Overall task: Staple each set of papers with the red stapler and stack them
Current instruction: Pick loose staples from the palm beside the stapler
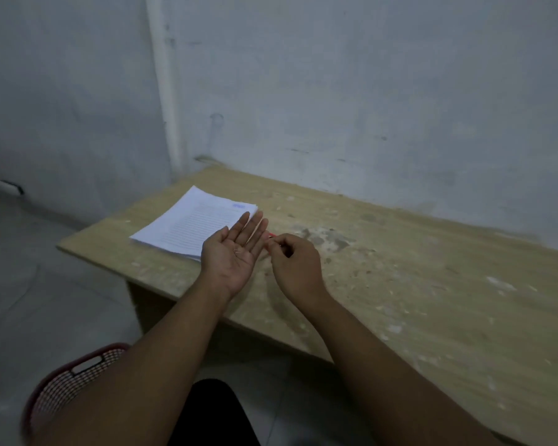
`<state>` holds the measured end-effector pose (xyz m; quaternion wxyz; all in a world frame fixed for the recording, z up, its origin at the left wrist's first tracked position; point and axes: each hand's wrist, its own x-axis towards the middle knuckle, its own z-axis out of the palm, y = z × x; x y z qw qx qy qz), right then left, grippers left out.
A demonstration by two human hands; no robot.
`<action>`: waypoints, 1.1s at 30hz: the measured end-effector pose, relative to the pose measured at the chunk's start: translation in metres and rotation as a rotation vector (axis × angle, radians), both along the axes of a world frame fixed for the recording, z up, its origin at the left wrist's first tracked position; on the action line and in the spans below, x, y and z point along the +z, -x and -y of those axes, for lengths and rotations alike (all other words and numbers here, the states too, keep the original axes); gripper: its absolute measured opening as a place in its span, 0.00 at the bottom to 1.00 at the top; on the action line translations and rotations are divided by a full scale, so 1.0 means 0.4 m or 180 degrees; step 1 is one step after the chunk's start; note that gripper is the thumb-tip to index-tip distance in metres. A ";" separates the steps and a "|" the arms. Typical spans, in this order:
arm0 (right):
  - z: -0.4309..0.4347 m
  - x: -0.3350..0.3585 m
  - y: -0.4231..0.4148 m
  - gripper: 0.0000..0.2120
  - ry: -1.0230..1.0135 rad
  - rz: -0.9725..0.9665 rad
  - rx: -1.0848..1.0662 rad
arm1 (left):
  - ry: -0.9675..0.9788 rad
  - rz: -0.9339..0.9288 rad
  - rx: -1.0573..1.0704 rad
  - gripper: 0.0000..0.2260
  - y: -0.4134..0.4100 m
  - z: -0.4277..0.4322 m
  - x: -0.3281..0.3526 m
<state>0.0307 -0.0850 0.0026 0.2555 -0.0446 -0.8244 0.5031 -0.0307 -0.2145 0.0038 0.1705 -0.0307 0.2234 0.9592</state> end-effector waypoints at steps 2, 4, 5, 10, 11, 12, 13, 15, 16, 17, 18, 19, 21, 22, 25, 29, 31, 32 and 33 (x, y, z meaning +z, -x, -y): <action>0.071 -0.008 0.021 0.08 -0.0103 -0.0036 0.0148 | -0.0020 0.0051 0.0196 0.21 0.011 0.074 0.001; 0.147 -0.009 0.041 0.08 -0.0119 -0.0023 0.0305 | -0.0057 0.0073 0.0425 0.21 0.016 0.154 0.004; 0.187 -0.011 0.052 0.08 -0.0098 -0.0002 0.0384 | -0.0053 0.0079 0.0544 0.20 0.019 0.196 0.005; 0.385 -0.023 0.091 0.09 -0.0069 -0.0026 0.0716 | -0.0017 0.0102 0.1216 0.17 0.030 0.402 0.009; 0.425 -0.032 0.095 0.09 -0.0093 -0.0026 0.0798 | -0.0003 0.0126 0.1342 0.17 0.030 0.443 0.005; 0.463 -0.047 0.098 0.08 -0.0118 0.0012 0.0897 | 0.0022 0.0167 0.1459 0.17 0.029 0.483 -0.005; 0.488 -0.058 0.099 0.08 -0.0170 0.0047 0.0992 | 0.0053 0.0195 0.1557 0.17 0.027 0.511 -0.014; 0.553 -0.092 0.104 0.08 -0.0350 0.0056 0.1153 | 0.0064 0.0284 0.1766 0.17 0.024 0.590 -0.058; 0.567 -0.104 0.103 0.08 -0.0444 -0.0062 0.1169 | 0.0056 0.0344 0.1834 0.17 0.019 0.618 -0.079; 0.585 -0.117 0.105 0.08 -0.0515 -0.0238 0.1205 | 0.0040 0.0444 0.1922 0.16 0.014 0.648 -0.108; 0.613 -0.134 0.109 0.08 -0.0571 -0.0431 0.1304 | 0.0015 0.0565 0.2040 0.16 0.010 0.684 -0.143; 0.640 -0.152 0.110 0.08 -0.0645 -0.0595 0.1451 | 0.0012 0.0670 0.2152 0.16 0.007 0.716 -0.180; 0.697 -0.203 0.114 0.09 -0.0786 -0.0706 0.1777 | 0.0117 0.0848 0.2301 0.16 -0.001 0.773 -0.260; 0.720 -0.231 0.118 0.08 -0.0822 -0.0651 0.1892 | 0.0175 0.0917 0.2337 0.16 -0.005 0.792 -0.298; 0.792 -0.341 0.153 0.07 -0.0860 -0.0240 0.2001 | 0.0557 0.1123 0.2323 0.16 -0.005 0.852 -0.419; 0.837 -0.470 0.199 0.08 -0.1053 0.0339 0.1964 | 0.1272 0.1359 0.2091 0.17 0.009 0.896 -0.553; 0.853 -0.533 0.215 0.09 -0.1217 0.0580 0.1973 | 0.1584 0.1372 0.1956 0.18 0.019 0.910 -0.622; 0.858 -0.562 0.221 0.09 -0.1281 0.0686 0.1980 | 0.1707 0.1363 0.1892 0.18 0.024 0.914 -0.651; 0.865 -0.590 0.227 0.10 -0.1357 0.0789 0.1983 | 0.1815 0.1373 0.1824 0.18 0.031 0.920 -0.678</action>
